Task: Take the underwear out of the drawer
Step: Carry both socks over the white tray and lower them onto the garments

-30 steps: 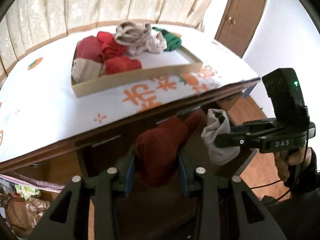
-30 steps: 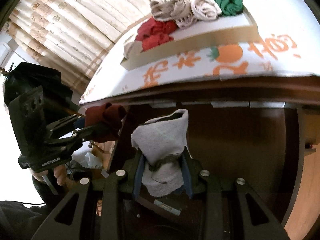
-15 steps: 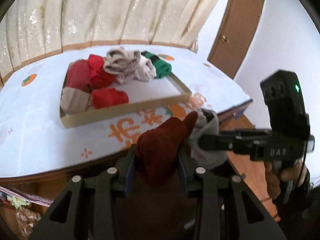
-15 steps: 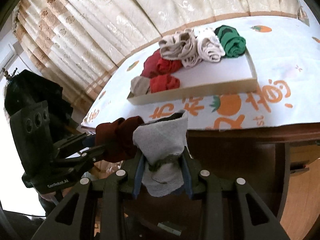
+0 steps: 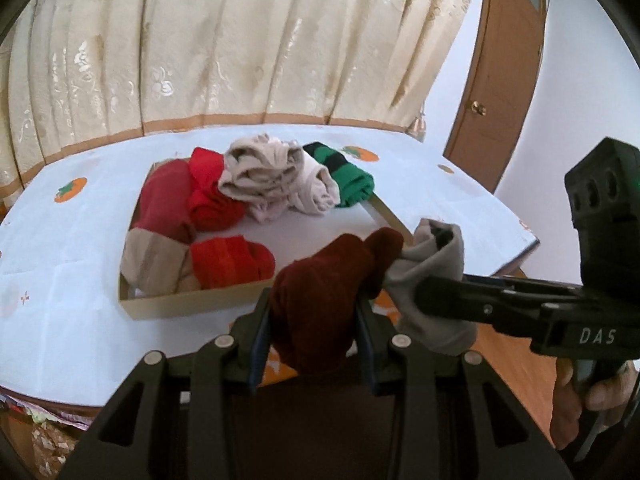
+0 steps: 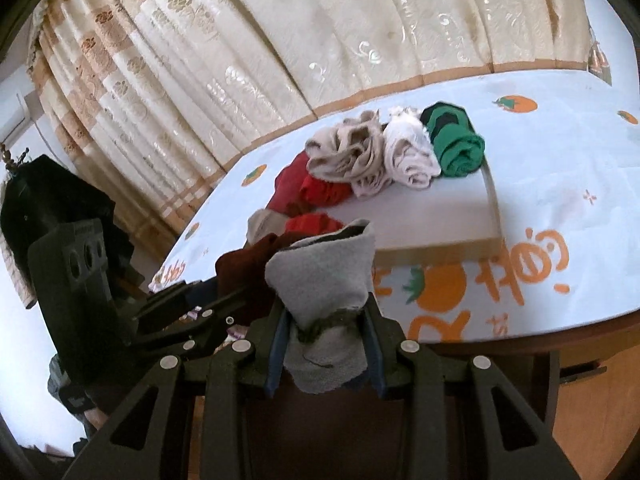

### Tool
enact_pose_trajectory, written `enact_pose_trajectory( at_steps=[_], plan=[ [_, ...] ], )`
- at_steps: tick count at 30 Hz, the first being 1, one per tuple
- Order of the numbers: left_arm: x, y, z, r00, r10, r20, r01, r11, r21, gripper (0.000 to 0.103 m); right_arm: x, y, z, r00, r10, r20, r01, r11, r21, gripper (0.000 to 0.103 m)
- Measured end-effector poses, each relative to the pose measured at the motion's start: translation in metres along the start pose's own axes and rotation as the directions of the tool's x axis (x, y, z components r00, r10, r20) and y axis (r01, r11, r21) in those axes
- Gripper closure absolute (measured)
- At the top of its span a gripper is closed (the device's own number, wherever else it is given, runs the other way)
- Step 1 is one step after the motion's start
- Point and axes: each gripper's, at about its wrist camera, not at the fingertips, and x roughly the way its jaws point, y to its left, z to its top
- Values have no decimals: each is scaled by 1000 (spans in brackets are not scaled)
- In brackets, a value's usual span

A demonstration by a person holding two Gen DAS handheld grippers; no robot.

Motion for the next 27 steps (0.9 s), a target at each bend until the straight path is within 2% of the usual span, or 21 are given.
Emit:
enact_pose_trajectory(
  at_steps=[7,9,13,17,22,27],
  plan=[
    [26,-5,17,997,69,45,-70,997,14,67,16,-13,20,996,-67,57,67,998,7,66],
    [36,-4,19,997,63,36,-63,998,2,67,23,-18,26,993,-97,68,97,995,3,66],
    [53,2,26,996,79,40,-78,997,-24,67,36,-22,35,989,-122,82,124,992,-24,66],
    [69,8,33,993,110,52,-108,993,-41,67,51,-22,45,978,-161,131,173,981,-86,66],
    [91,18,38,990,129,62,-126,991,-47,67,70,-35,55,980,-151,132,159,985,-59,66],
    [107,24,38,986,147,80,-143,988,-58,67,85,-42,59,970,-181,165,195,978,-78,66]
  ],
)
